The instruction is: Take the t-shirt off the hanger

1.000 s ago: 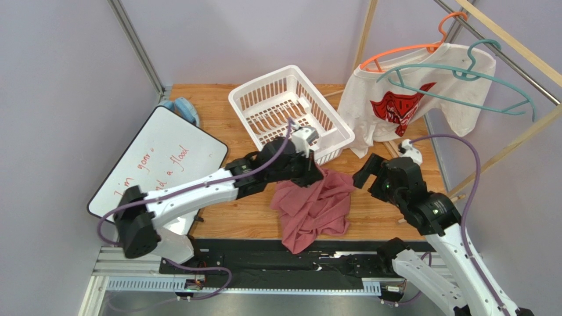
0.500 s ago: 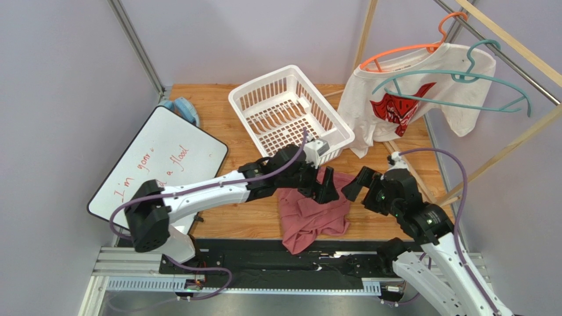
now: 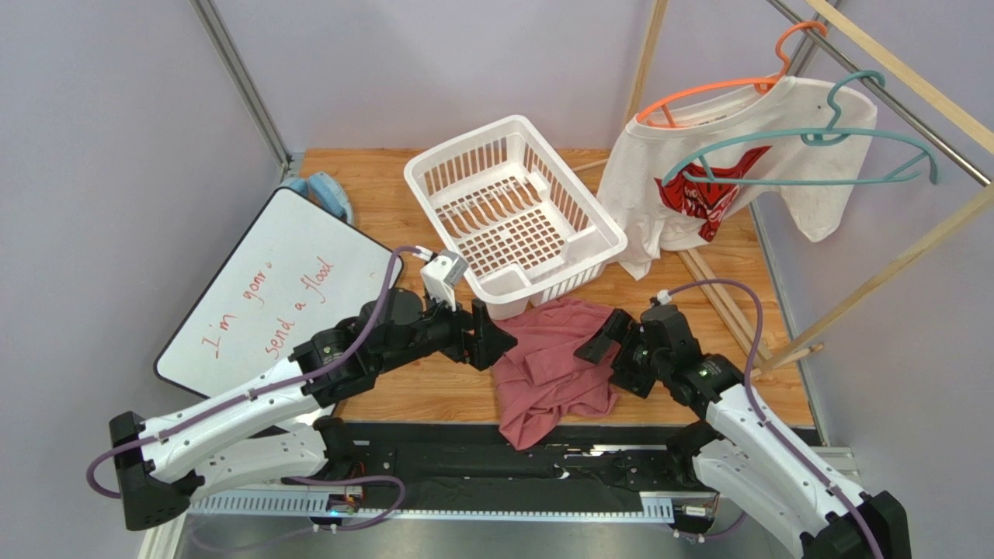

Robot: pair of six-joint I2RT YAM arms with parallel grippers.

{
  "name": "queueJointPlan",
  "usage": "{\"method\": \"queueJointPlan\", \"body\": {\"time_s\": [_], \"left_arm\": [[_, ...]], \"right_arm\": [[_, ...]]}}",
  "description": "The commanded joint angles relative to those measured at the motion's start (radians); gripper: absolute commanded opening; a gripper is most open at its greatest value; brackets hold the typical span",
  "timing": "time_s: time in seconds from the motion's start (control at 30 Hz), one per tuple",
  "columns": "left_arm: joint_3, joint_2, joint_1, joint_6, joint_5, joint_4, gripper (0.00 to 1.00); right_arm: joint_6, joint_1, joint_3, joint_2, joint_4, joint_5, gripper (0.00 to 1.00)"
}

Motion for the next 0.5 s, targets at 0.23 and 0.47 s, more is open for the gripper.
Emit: {"method": "queueJointPlan", "body": {"time_s": [0.23,0.47], "left_arm": [[-0.150,-0.165,0.001,-0.108,-0.043,0.012,0.95],[-0.183,-0.223,0.001,-0.126,-0.073,0.008,0.95]], "right_arm": [[0.168,0.003,-0.148,0.115,0.392,0.012,1.00],[0.145,0.004,-0.140,0.296,0.573,-0.051,0.87]]}}
